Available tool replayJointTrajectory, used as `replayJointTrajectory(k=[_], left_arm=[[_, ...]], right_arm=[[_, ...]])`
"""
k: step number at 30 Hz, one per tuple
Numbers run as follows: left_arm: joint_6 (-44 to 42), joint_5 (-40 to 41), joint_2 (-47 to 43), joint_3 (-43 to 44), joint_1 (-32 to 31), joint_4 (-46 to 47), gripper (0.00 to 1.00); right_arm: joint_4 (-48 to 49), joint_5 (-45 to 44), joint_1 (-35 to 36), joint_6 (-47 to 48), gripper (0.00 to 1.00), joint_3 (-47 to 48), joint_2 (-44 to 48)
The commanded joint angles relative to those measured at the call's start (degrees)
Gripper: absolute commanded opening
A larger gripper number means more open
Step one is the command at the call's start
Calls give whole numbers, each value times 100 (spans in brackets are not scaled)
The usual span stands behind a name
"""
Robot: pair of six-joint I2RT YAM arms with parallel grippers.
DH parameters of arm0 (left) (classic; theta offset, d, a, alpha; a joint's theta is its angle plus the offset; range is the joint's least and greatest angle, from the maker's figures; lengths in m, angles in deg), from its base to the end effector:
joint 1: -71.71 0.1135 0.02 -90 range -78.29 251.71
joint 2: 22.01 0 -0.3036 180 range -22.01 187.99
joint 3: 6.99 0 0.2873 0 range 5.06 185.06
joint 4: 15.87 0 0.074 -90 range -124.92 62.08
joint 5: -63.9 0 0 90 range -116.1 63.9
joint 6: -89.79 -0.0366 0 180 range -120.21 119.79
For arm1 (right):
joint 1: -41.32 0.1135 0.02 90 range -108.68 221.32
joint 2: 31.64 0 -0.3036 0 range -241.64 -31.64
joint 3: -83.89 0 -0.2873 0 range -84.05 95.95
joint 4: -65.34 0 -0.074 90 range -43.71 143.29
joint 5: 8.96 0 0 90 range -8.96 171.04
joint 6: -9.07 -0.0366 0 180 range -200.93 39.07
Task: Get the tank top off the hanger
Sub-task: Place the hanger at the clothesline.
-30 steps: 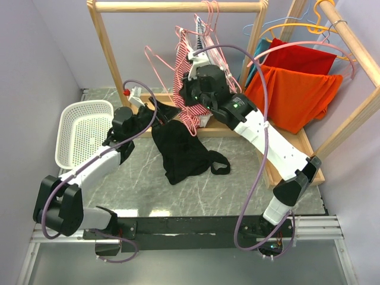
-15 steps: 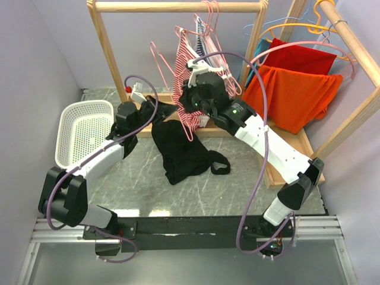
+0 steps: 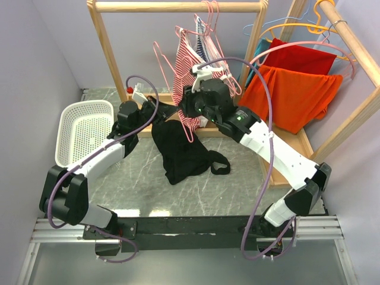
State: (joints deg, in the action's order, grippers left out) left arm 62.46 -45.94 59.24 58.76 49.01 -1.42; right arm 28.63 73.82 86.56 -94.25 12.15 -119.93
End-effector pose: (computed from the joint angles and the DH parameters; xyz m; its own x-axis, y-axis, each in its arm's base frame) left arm 0.3265 -0.1500 0.3348 -0.6084 -0.6513 -0.4535 0.2954 0.3446 -0.8911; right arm 0.2755 0.2713 0.4833 -0.3401 -0.0184 -0.9402 -0.5563 0.8100 0.1854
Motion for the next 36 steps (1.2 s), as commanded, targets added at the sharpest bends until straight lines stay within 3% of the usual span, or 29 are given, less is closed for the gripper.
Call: replayJointTrajectory(k=[1, 2, 14, 20, 33, 36], left_arm=[[131, -12, -66, 45, -15, 198, 1], [140, 23, -66, 45, -15, 171, 1], [403, 59, -13, 36, -15, 391, 1], [395, 102, -13, 80, -15, 330, 1], [351, 94, -66, 106, -15, 312, 1], [351, 68, -57, 106, -15, 321, 1]], right_arm=[[418, -103, 47, -65, 40, -285, 426], [427, -121, 47, -65, 46, -339, 505], [937, -166, 82, -337, 52, -1683, 1419], [955, 2, 327, -356, 50, -2141, 1517], [674, -675, 530, -311, 46, -2413, 1358], [700, -675, 530, -355, 37, -2483, 1358]])
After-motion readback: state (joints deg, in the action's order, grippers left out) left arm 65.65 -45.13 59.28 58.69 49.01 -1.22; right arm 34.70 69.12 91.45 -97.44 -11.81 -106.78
